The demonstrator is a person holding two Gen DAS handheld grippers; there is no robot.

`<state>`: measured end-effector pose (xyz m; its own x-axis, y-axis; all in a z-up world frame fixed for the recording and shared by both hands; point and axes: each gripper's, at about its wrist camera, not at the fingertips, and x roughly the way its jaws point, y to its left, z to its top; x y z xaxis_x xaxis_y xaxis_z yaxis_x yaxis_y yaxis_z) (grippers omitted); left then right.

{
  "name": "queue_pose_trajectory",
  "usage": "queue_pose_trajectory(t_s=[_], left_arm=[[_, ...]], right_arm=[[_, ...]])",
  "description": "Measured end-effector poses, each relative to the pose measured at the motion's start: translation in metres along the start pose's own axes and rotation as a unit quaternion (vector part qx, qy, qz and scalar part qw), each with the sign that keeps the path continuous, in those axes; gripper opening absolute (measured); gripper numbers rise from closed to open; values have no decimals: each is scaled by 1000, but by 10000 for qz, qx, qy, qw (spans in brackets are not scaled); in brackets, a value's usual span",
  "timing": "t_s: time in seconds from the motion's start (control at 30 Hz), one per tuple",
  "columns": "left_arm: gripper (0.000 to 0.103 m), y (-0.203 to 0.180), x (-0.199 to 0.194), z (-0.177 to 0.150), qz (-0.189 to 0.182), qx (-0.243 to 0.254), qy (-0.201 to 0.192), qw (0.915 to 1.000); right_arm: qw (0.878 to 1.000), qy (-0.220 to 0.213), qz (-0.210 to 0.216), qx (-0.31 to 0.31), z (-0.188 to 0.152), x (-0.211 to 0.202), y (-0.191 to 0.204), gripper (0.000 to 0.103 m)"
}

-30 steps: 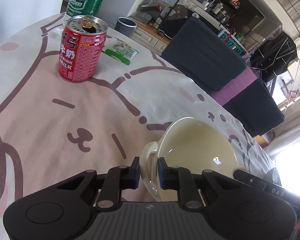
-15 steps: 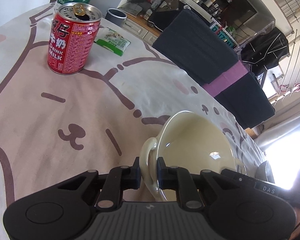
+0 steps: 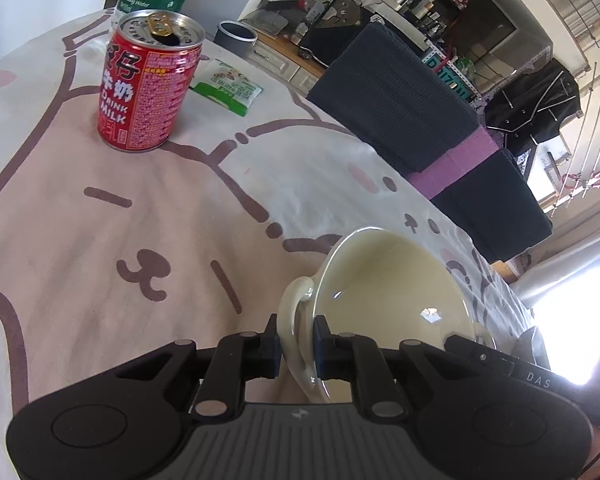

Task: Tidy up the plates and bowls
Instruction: 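Lift the cream bowl with both grippers, then carry the cream bowl with both grippers toward the steel trays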

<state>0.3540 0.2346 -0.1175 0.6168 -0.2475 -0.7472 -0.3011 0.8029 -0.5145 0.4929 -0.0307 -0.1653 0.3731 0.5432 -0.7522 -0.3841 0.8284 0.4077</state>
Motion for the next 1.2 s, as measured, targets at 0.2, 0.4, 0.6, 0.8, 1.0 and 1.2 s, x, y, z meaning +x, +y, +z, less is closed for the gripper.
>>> queue_pose_trajectory(t_s=[0.2,0.4,0.6,0.8,1.0,1.2], left_arm=[[16,-17,-14,0,-206,71,-125,9997],[16,-38,-33,-5,-490,161,-210,9984],[16,-68,-65,-20,-718,536,-347,9954],[16,-86,-93,-49,-893,596,-332,9937],[16,-105,-117,-79,-1075,871,-319,9899],[16,-112,-135,-115,-1239,1039,-215,9866]], right_arm=[[9995,-294,-39,-76,-2,-24,1,28],[9979,-597,-103,-226,-4,-69,7,27],[9953,-950,-151,-149,-24,-122,10,27],[9916,-1267,-251,-118,-56,-177,15,27],[9877,-1521,-348,95,-95,-221,15,26],[9837,-1718,-413,324,-133,-253,13,25]])
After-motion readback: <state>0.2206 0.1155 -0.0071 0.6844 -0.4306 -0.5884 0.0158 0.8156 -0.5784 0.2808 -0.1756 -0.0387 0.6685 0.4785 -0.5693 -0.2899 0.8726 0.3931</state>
